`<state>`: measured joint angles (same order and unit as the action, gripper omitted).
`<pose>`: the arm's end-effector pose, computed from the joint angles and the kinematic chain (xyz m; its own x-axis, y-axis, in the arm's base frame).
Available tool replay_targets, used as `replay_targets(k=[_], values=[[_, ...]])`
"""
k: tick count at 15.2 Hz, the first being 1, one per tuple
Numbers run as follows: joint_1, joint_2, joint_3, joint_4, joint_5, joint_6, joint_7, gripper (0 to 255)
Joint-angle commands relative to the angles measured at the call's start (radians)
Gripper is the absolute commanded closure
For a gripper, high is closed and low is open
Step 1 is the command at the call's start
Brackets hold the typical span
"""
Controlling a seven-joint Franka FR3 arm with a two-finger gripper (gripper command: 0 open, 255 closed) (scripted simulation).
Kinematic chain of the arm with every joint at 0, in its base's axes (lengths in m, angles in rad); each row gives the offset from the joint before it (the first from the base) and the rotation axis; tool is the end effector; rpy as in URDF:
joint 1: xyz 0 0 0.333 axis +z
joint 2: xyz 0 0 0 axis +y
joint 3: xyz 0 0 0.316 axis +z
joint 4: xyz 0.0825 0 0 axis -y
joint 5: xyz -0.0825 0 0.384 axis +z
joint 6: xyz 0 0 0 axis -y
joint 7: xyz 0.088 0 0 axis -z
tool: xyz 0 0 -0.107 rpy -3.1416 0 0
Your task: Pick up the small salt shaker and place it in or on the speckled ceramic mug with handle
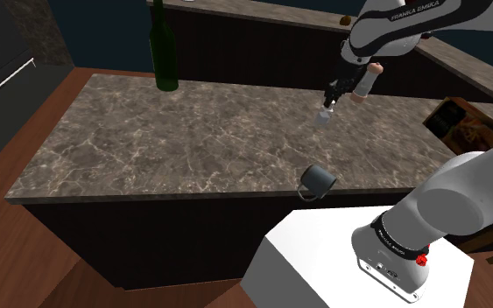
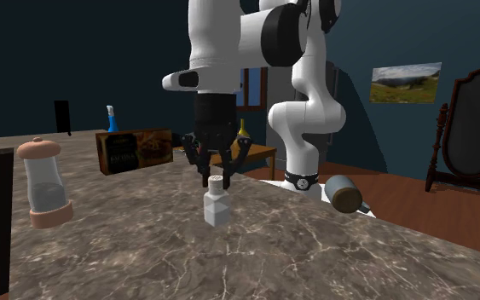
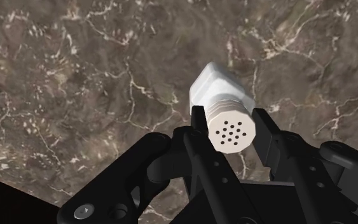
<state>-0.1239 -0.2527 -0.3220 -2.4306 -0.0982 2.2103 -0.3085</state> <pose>0.4094 -0.2002 0.3982 0.9973 -0.0707 0.0209 -0.0709 -0.9975 0.0075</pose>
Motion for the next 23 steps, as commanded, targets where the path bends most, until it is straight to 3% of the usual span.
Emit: replay_targets(k=[1,23], values=[[-0.001,-0.014,0.003,0.013,-0.003,-0.027,0.003,255],[0.002,-0.101,0.031,0.237,-0.006,-0.337,0.013,255]])
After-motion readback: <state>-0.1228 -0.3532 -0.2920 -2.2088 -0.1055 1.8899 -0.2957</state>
